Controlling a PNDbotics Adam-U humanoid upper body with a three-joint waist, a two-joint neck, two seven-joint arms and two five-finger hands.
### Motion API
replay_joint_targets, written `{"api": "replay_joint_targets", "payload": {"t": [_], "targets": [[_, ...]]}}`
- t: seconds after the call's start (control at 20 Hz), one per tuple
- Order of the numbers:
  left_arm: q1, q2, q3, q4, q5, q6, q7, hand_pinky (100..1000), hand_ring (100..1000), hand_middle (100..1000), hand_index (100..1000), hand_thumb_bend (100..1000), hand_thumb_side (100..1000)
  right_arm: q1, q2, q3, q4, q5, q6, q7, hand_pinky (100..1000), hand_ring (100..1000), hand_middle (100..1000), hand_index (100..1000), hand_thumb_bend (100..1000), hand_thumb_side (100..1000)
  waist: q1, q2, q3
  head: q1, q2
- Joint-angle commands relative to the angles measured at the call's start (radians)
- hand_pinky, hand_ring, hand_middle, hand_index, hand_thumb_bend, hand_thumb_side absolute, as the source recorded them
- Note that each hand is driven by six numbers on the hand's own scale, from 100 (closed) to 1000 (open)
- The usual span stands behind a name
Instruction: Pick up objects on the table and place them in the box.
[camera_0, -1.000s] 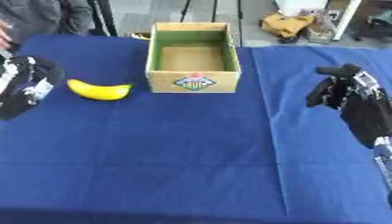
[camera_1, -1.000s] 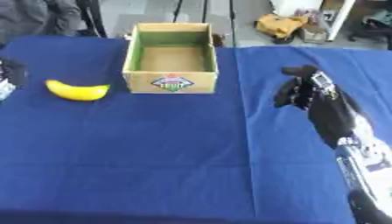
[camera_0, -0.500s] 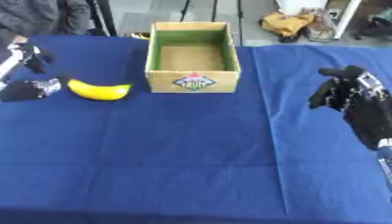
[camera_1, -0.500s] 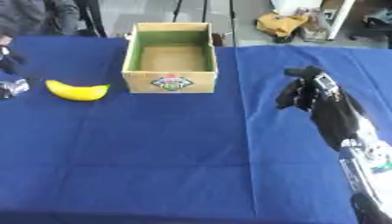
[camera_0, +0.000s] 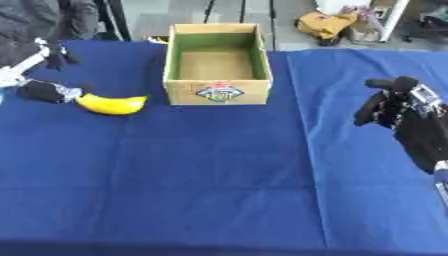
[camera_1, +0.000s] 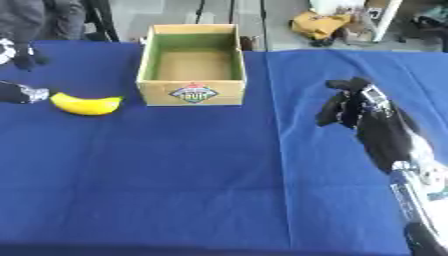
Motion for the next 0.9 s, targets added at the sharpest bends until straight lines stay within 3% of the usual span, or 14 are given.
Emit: {"api": "replay_joint_targets", "payload": {"t": [0.05,0.5,0.9], "targets": [[-0.043,-0.001,-0.012,0.036,-0.055,-0.028,-0.011,649,608,634,742,452,474,-0.018,-0.019,-0.002,-0.014,-0.005,-0.003,0.006,594,587,515,820,100,900,0.004,-0.01,-0.003,0.008,0.005],[-0.055,-0.034,-0.036,0.078,-0.148,-0.05,-0.101,652,601,617,739,407,446,-0.019,-0.018,-0.001,-0.014,-0.006,-0.002,0.008,595,588,515,821,100,900,0.004,-0.011,-0.007,0.015,0.005],[-0.049,-0.047,-0.032,0.097,-0.186,-0.046,-0.059,655,604,620,736,374,416,-0.023,-0.017,0.002,-0.014,-0.005,-0.002,0.012,595,588,515,822,100,902,0.005,-0.007,-0.014,0.021,0.005]]}}
